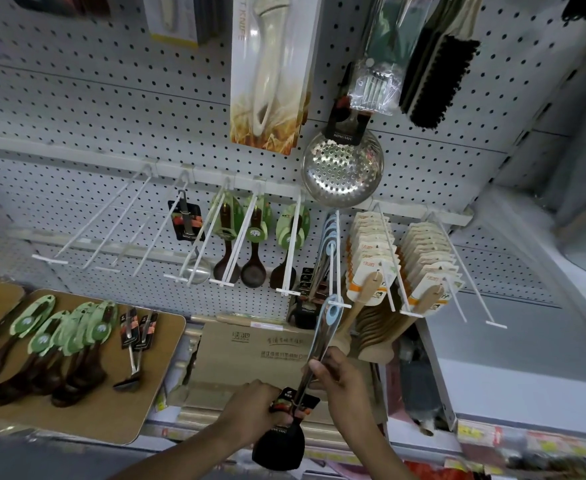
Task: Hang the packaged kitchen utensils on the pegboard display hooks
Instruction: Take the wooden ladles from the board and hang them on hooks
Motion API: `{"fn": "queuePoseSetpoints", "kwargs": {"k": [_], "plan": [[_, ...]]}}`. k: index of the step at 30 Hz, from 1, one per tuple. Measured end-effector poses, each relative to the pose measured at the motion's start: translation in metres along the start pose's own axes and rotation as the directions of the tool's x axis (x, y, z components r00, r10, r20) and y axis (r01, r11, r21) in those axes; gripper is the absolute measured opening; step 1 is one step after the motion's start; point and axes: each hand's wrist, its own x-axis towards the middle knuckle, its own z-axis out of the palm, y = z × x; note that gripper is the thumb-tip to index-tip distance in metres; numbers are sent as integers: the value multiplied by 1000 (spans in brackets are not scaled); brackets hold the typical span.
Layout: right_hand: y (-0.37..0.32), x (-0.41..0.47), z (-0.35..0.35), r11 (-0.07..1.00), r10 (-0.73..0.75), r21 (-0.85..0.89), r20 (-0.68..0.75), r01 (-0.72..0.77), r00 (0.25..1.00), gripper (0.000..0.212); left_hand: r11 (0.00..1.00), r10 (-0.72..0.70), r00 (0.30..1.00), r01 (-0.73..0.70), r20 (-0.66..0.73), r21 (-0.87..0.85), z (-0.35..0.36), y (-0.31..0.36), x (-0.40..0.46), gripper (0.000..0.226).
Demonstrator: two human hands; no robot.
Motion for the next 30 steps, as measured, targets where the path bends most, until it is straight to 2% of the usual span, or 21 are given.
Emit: {"fn": "queuePoseSetpoints", "kwargs": {"k": [5, 12, 16, 19, 24, 30], "plan": [[0, 7, 0, 1000, 1, 4, 8, -1, 1000, 8, 999, 0, 1000, 1, -16, 40, -6, 9, 3, 33], [0, 14, -1, 1000, -17, -26, 2, 17, 1000, 20, 1000, -17, 1000, 17, -18, 0, -10, 13, 8, 39], [-1, 20, -2, 1000, -12, -24, 5, 12, 1000, 9, 999, -18, 1000, 18, -16, -49, -11, 13, 13, 36], [-1, 26, -3, 999, -24, -38, 6, 24, 1000, 18, 997, -33, 999, 32, -20, -67, -12, 12, 20, 37], [-2, 44, -5, 997, -26, -75, -19, 25, 999, 7, 993, -38, 999, 34, -32, -112, -17, 14, 39, 34], [-5, 78, -8, 994, -6, -109, -41, 2, 999, 20, 978, -64, 997, 52, -53, -201, -31, 20, 67, 23]]}}
